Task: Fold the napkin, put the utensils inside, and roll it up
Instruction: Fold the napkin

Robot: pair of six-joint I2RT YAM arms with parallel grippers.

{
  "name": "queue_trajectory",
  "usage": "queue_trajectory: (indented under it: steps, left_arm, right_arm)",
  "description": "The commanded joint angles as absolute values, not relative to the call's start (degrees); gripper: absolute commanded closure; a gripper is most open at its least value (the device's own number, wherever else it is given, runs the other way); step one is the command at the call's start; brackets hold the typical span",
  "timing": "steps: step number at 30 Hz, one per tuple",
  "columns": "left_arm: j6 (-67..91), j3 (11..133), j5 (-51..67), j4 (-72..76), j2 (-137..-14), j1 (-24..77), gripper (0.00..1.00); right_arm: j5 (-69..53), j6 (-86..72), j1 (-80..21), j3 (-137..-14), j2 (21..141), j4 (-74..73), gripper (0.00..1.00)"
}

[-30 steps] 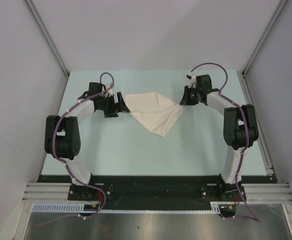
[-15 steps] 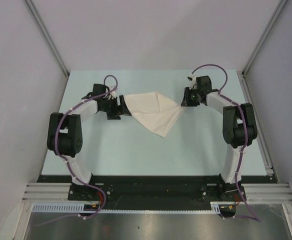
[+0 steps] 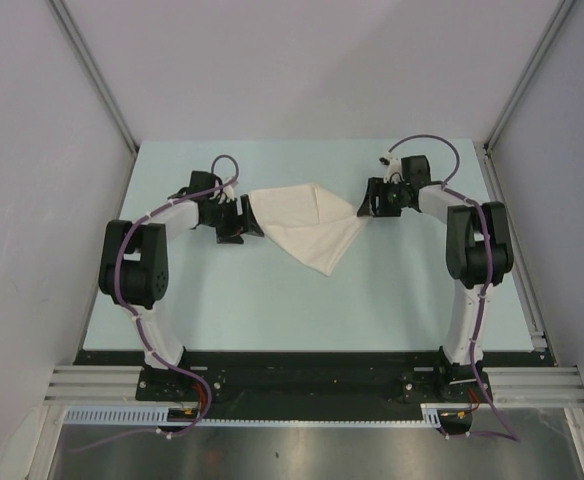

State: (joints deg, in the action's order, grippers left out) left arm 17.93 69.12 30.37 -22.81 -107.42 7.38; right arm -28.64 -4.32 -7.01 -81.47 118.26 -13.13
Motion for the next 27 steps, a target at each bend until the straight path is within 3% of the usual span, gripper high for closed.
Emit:
queue_trajectory:
  steps: [1,11,14,20,23,27]
  left_arm:
    - [17.3,71.1,31.6,-21.8,-107.1,7.7,0.22]
    - [17.1,71.5,31.6,-22.1,-107.0,7.7,0.22]
    - [17.1,71.6,31.6,-22.2,-106.7,7.7,0.22]
    - [17.2,71.5,32.3,-22.0,-105.0,7.7,0.22]
    - [17.6,70.9,32.9,-21.7,-103.8,7.7,0.22]
    - [19.5,68.8,34.2,-19.4,-101.1,7.7,0.22]
  right_arm:
    - [-32.3,-2.6,-6.6,-83.5,120.4,-12.7,0.36]
    - [-31.0,-3.0,-5.8,-85.3,122.2,-12.8,0.36]
    - [-31.0,-2.8,-5.8,-86.0,122.8,-14.1,0.41]
    - [-31.2,-2.5,-5.8,-84.6,122.3,-15.6,0.63]
    - [-32.1,-3.3,-5.7,-83.9,122.2,-15.6,0.8]
    - [-29.7,-6.3,-5.8,-82.4,120.7,-17.6,0.96]
